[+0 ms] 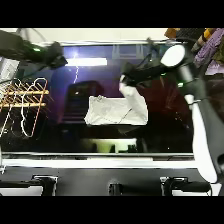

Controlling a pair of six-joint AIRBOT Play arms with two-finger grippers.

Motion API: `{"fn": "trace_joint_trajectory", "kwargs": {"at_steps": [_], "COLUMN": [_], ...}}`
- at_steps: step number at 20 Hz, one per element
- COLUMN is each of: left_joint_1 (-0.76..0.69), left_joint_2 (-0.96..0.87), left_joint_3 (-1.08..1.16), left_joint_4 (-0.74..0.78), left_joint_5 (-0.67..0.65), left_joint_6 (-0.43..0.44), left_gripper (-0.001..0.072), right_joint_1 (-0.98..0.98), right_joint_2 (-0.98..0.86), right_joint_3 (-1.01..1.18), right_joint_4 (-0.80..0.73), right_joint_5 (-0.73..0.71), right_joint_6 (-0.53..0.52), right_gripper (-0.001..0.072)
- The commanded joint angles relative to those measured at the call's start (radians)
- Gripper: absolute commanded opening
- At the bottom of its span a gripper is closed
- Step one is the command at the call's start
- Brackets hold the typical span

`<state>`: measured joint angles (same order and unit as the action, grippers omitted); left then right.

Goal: Fold the clothes and pants, and hang the long-sleeved shirts on hangers.

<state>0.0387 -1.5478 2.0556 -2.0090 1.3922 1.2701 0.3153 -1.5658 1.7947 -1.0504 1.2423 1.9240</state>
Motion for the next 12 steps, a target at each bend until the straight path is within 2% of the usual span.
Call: {"fn": "trace_joint_trajectory", "kwargs": {"at_steps": [1,8,12], "left_joint_1": [0.097,0.129,0.129], "left_joint_2": [0.08,0.087,0.086], "left_joint_3": [0.0,-0.055,-0.087], "left_joint_4": [0.062,0.073,0.073], "left_joint_5": [0.073,0.1,0.098], "left_joint_6": [0.028,0.058,0.059], "left_gripper": [0.0016,0.0016,0.0016], "right_joint_1": [0.12,0.195,0.194], "right_joint_2": [-0.085,-0.216,-0.264], "right_joint_3": [0.001,0.001,0.001], "right_joint_4": [0.004,0.038,0.044], "right_joint_5": [-0.108,-0.202,-0.202], "right_joint_6": [0.042,0.06,0.06], "right_gripper": [0.0036,0.0036,0.0036]}}
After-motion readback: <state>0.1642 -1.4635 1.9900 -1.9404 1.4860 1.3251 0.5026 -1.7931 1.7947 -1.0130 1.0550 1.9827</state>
